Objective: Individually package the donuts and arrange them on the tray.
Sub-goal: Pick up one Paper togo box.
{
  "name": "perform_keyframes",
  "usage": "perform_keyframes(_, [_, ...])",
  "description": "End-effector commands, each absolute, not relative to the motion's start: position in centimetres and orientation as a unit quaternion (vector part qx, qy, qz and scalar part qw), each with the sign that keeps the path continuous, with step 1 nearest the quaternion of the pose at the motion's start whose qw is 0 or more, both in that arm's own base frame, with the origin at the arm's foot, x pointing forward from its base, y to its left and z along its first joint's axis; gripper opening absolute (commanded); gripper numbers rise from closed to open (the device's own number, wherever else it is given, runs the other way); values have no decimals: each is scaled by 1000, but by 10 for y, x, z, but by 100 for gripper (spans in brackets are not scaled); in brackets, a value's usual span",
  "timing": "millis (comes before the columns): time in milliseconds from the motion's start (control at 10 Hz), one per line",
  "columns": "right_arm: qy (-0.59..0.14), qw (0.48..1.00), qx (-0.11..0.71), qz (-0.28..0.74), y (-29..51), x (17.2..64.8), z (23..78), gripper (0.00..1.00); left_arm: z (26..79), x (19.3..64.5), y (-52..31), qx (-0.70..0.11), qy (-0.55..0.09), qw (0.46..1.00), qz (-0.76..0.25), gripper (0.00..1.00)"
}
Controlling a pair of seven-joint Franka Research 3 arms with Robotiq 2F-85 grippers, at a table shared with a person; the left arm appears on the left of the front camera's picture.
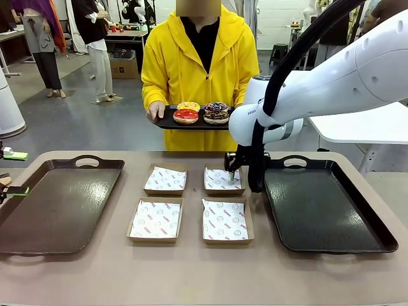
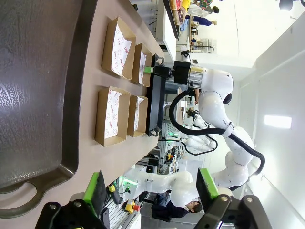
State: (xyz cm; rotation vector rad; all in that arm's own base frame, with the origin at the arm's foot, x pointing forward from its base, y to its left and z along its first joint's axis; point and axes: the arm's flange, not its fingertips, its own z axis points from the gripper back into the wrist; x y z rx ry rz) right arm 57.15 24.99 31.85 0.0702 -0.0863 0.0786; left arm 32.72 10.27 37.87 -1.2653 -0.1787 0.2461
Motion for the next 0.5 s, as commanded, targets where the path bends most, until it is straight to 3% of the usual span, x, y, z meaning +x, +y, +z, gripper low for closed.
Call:
perform_keyframes(0, [-43, 997, 42, 43, 251, 576, 317, 0, 380, 327, 104, -593, -88, 792, 114, 100])
perform_keyframes(100, [-45, 997, 43, 40, 251, 577, 316, 0, 380, 327, 104, -593, -88, 792, 114, 100])
perform_keyframes(200, [-46, 997, 44, 36, 250, 577, 316, 15, 380, 327, 104, -593, -88, 792, 114, 100])
perform_keyframes(400, [-49, 997, 49, 23, 250, 578, 317, 0, 380, 327, 104, -593, -88, 792, 114, 100])
